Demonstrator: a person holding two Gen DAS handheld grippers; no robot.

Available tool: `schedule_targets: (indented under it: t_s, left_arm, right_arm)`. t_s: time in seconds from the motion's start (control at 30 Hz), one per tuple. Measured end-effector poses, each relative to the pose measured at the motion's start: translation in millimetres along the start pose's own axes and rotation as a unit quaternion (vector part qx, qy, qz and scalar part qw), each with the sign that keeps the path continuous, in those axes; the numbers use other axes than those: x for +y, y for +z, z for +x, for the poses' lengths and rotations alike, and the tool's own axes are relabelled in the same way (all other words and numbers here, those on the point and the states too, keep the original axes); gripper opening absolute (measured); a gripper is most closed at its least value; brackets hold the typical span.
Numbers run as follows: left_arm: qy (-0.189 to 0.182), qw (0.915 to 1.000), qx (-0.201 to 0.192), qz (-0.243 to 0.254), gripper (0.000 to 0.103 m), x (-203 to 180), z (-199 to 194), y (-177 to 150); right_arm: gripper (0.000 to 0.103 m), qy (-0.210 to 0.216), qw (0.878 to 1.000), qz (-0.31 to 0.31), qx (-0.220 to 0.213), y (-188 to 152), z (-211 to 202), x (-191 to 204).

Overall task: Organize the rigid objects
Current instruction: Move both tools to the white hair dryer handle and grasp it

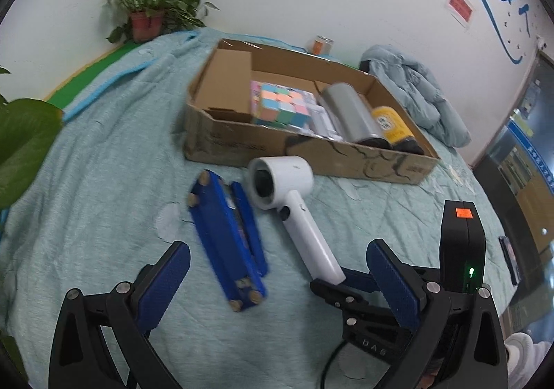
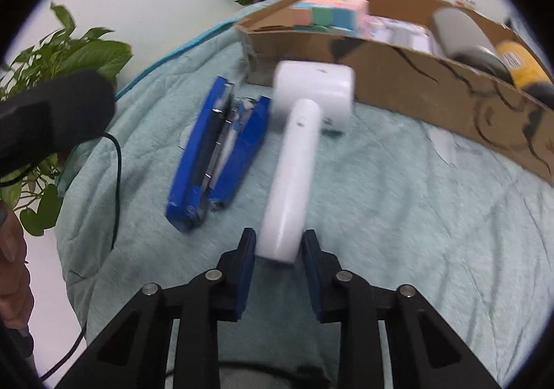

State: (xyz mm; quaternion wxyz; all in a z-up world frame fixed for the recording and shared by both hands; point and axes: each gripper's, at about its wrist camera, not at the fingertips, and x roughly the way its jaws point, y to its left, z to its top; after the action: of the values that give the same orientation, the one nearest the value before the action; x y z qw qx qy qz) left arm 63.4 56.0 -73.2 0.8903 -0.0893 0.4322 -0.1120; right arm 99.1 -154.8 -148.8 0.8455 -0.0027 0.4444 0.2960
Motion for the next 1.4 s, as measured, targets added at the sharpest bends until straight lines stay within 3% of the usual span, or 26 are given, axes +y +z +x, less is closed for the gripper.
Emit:
schedule_targets:
  t_s: [0.27, 0.4, 0.5, 0.57, 0.67, 0.73, 0.9, 1.07, 1.4]
  left_arm:
    - [-0.106, 0.9917, 0.071, -0.009, 0.102, -45.9, 37.4, -23.7]
    - [-0.161, 0.9796, 0.119, -0.018, 0.102, -64.6, 63.0, -38.3]
    - [-0.168, 0.9728, 0.152, -0.047, 0.1, -67.4, 82.8, -44.2]
    - [-0.175, 0.9704, 0.158, -0.051, 0.097, -69.2, 89.7, -45.8]
    - [-0.199, 0.9619, 0.176, -0.063, 0.082, -71.7, 98.9, -46.8]
    - [-0.201, 0.9592, 0.186, -0.073, 0.074, -73.4, 106.1, -49.4]
    - [-0.183, 0.9643, 0.18, -0.067, 0.062, -80.5, 111.4, -48.8]
    - [-0.148, 0.9719, 0.174, -0.058, 0.034, -80.2, 114.7, -48.6]
    - [-0.142, 0.9737, 0.166, -0.066, 0.031, -75.0, 108.1, -47.8]
  right_arm:
    - [0.024, -0.015, 0.998, 0.059, 0.007, -46.5, -42.5, -31.8]
    - [0.024, -0.015, 0.997, 0.08, 0.011, -65.8, -54.4, -31.9]
    - [0.025, -0.024, 0.997, 0.078, 0.009, -67.3, -60.5, -37.9]
    - [0.025, -0.022, 0.997, 0.074, 0.009, -66.0, -61.3, -38.1]
    - [0.025, -0.014, 0.997, 0.069, 0.012, -66.8, -58.5, -35.6]
    - [0.025, -0.006, 0.998, 0.068, 0.012, -65.4, -57.2, -34.5]
    - [0.025, 0.007, 0.999, 0.05, 0.016, -63.3, -53.4, -29.1]
    - [0.027, 0.008, 0.999, 0.039, 0.019, -54.1, -44.2, -24.7]
    - [0.027, 0.001, 1.0, 0.025, 0.007, -48.2, -40.1, -20.4]
